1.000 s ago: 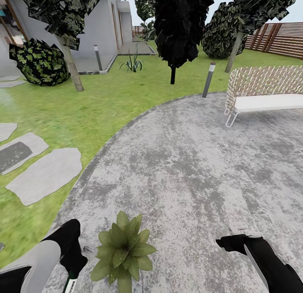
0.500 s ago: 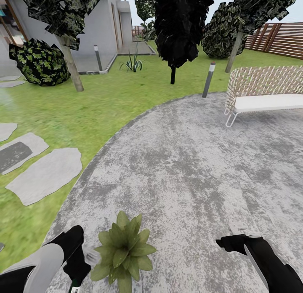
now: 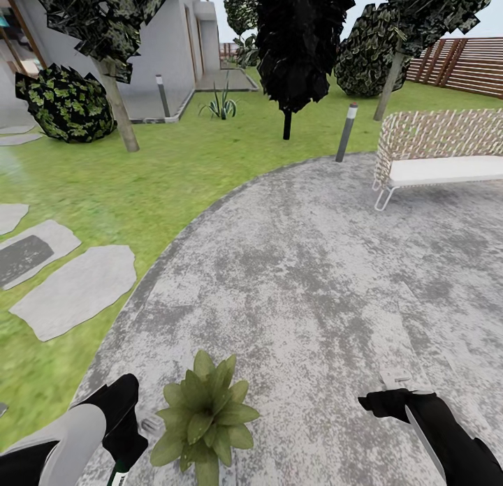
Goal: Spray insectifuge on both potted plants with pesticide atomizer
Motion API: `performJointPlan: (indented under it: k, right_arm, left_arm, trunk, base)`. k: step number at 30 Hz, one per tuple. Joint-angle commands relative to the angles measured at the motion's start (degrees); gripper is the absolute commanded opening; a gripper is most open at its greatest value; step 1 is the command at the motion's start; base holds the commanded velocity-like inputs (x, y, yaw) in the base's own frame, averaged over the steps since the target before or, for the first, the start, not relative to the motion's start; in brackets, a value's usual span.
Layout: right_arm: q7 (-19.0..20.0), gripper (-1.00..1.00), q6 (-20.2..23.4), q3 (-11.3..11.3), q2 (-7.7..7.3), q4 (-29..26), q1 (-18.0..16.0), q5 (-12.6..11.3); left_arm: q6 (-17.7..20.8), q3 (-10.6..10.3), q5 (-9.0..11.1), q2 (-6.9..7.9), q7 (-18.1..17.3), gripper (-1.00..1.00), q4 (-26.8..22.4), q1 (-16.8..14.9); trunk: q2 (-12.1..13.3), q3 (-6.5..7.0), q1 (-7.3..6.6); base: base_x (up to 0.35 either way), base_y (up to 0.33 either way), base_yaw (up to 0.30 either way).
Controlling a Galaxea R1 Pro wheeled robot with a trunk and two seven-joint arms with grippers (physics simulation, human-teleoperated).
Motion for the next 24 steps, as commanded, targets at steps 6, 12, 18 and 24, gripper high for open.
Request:
performJointPlan:
  k: [6, 12, 18, 24]
  right_arm:
    - [0.37, 1.00, 0.26, -0.10, 0.01, -0.09, -0.02, 0.32]
    - [0.37, 1.00, 0.26, -0.10, 0.01, -0.08, -0.02, 0.29]
    - [0.37, 1.00, 0.26, -0.10, 0.01, -0.06, -0.02, 0.30]
    - [0.37, 1.00, 0.26, -0.10, 0.01, -0.07, -0.02, 0.17]
  left_arm:
    - [0.30, 0.54, -0.62, 0.01, -0.42, -1.00, -0.24, -0.01]
    - [0.30, 0.66, -0.62, 0.19, -0.42, -1.00, -3.98, -0.01]
    - [0.47, 0.48, -0.62, -0.01, -0.44, -1.00, -9.27, -0.01]
    - [0.50, 0.38, -0.62, -0.49, -0.51, -1.00, -11.72, -0.01]
  trunk:
    - [-0.02, -0.04, 0.00]
    - [-0.02, -0.04, 0.00]
    - [-0.02, -0.04, 0.00]
    - [-0.02, -0.04, 0.00]
  base:
    - [0.000, 0.000, 0.000]
    - [0.000, 0.000, 0.000]
    - [0.000, 0.000, 0.000]
    - [0.000, 0.000, 0.000]
